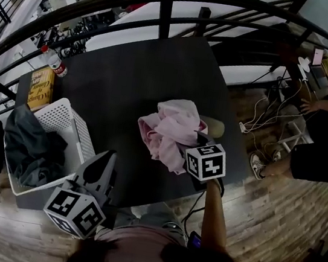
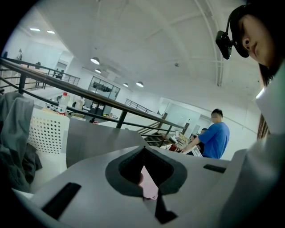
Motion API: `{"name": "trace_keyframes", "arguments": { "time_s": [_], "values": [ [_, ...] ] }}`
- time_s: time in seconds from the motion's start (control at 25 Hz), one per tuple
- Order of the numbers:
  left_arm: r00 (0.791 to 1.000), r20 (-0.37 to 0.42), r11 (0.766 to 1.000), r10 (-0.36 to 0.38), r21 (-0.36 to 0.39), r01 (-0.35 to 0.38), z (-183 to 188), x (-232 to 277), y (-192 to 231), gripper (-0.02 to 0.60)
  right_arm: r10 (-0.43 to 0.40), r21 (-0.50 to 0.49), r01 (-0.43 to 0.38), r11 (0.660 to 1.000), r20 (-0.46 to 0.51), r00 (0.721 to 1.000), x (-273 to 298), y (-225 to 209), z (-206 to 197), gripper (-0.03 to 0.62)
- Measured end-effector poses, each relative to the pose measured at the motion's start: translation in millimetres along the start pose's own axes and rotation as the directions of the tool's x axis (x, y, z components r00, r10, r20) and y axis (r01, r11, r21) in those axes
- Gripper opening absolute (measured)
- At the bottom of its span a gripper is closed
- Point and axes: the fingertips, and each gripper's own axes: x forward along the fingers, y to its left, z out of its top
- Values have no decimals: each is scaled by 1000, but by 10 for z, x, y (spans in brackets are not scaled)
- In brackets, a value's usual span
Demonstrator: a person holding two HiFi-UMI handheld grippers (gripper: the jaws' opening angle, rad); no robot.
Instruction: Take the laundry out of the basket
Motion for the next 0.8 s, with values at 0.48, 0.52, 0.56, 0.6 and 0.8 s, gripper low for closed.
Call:
{"name": "trace_keyframes", "arguments": {
  "time_s": [0.48,0.52,0.56,0.6,0.8],
  "values": [
    [999,-24,999,-37,7,37,-145,-59,-148,-3,-54,-12,54,998,20,998,-361,-5,-132,250],
    [999,-24,999,-40,8,40,-151,-72,-153,-3,-59,-9,60,998,26,998,-401,2,-138,250],
    [999,-24,999,-44,8,44,-158,-86,-158,-3,-65,-7,66,998,31,997,-440,10,-144,250],
    [999,-23,999,-48,8,49,-167,-100,-163,-3,-72,-7,73,997,35,997,-477,17,-149,250],
    [998,-21,998,-62,-1,62,-267,-214,-154,-3,-94,-8,94,996,51,994,-621,84,-209,250]
  ]
}}
